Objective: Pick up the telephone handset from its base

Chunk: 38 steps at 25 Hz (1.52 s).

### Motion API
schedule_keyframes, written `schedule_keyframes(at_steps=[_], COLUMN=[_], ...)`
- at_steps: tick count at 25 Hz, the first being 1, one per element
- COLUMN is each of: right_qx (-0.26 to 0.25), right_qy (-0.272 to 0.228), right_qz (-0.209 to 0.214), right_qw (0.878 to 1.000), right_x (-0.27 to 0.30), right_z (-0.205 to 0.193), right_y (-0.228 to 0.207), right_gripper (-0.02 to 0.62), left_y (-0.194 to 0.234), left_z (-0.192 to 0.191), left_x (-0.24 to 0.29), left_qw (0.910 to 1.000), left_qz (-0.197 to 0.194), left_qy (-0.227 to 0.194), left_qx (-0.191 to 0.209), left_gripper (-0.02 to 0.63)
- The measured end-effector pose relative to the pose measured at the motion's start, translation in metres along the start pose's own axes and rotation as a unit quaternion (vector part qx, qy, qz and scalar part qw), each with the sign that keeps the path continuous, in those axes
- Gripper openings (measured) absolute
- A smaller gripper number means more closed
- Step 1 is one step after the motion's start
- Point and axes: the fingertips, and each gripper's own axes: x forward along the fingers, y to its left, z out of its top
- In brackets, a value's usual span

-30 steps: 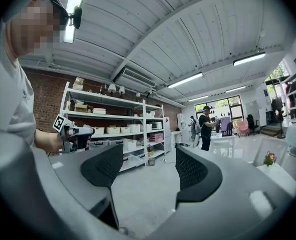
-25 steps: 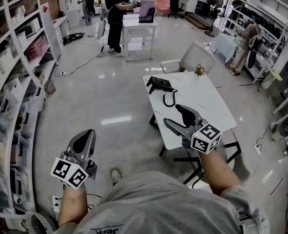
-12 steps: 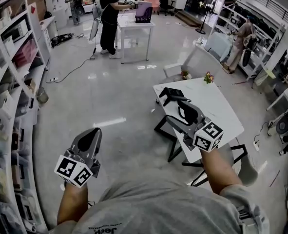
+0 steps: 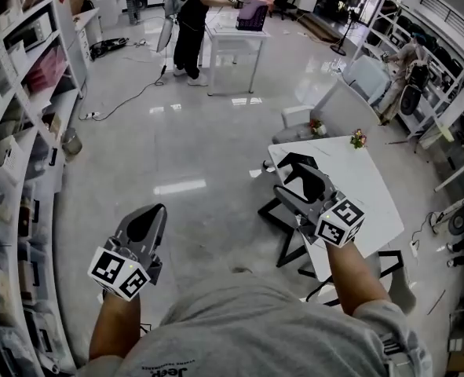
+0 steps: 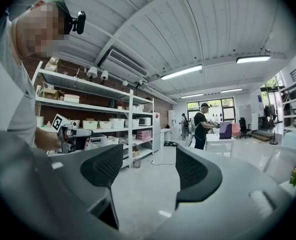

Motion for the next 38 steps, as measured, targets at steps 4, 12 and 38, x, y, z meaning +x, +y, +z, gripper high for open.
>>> schedule_keyframes(at_steps=[4,12,38], right_qx=[0.007,-0.009,-0.058], right_qy=[0.004,-0.011,0.088], right_qz=[0.021,0.087,-0.098], right_qw=[1.0,0.996,0.99], right_x=[0.031,0.099,0.094], right_z=[-0.017,-0.012,-0.067], right_y=[-0.034,-0.148,-0.32], right_gripper=[0.31,0.31,0.311], left_y=[0.019,0.051,0.124], left_z=[-0.01,-0.009,-0.063], left_x=[0.028,0.126,0.347], left_qw=[0.9998,0.9954,0.9917], left_qz=[0.019,0.094,-0.098], left_qy=[0.008,0.011,0.083], left_qx=[0.002,0.016,-0.004], left_gripper=[0.058,0.058,0.058])
